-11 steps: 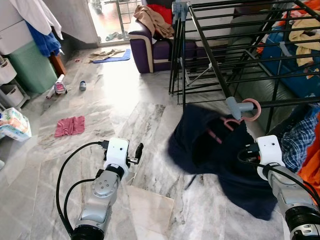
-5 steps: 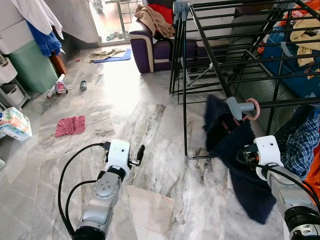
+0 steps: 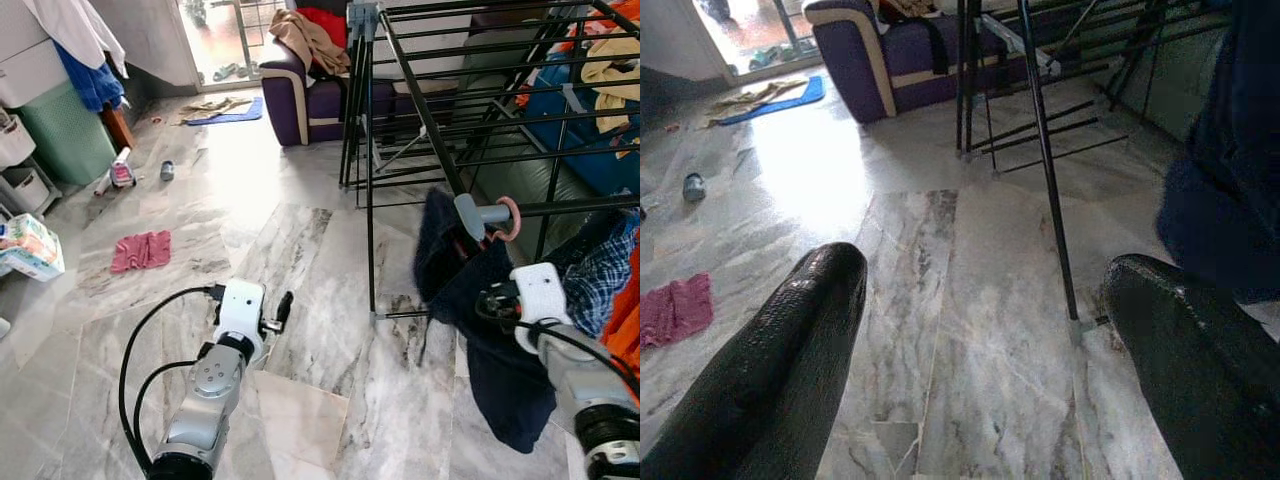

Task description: Hang hanger

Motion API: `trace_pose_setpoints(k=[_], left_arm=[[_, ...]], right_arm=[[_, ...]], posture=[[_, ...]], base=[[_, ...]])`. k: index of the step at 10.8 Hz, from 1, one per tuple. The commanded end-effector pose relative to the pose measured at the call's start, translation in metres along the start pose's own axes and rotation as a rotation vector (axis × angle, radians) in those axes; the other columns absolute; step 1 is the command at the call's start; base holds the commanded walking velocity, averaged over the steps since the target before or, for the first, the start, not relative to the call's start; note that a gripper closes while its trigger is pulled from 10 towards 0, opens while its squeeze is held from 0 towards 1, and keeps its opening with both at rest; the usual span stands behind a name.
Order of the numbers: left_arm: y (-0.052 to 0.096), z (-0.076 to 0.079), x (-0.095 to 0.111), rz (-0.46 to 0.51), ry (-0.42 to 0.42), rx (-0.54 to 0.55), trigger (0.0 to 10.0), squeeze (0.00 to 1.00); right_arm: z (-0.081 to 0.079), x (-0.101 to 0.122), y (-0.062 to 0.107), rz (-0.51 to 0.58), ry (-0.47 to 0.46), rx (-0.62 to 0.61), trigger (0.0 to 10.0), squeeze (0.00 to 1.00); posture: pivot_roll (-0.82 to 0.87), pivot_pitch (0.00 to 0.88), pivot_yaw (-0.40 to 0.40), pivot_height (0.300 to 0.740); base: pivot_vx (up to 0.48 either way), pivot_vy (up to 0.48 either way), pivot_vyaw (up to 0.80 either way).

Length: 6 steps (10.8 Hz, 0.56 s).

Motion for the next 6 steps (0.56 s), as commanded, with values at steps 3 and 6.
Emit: trace_pose_setpoints(k=[3,6], left_arm=[[0.002,-0.001,-0.01,-0.043,-0.022,-0.003,10.0,0.0],[0.002,-0.003,-0.011,-0.05,-0.032,-0.004,10.0,0.0]], right_arm=[[0.0,0.001,0.0,0.0,-0.009,0.024,0.0,0.0],[-0.002,-0.001,0.001,0.002,-0.052,0.057,0.0,0.0]], posture=[[-0.11,0.0,0.087,0.74],[-0.11,0.0,0.09,0.74]], base=[[0.0,0.0,0.0],[0.0,0.0,0.0]])
Point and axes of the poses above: a point about 5 cm out from each wrist's last joint towards the gripper, its own y axis pointing back from the gripper into the wrist, its own x axis along the axis of the wrist's last joint, z = x × y, the point moved 6 cm from there along -y, pointing out of the wrist towards the gripper, and after that the axes turned 8 degrees about y, right-handed, at the moved point
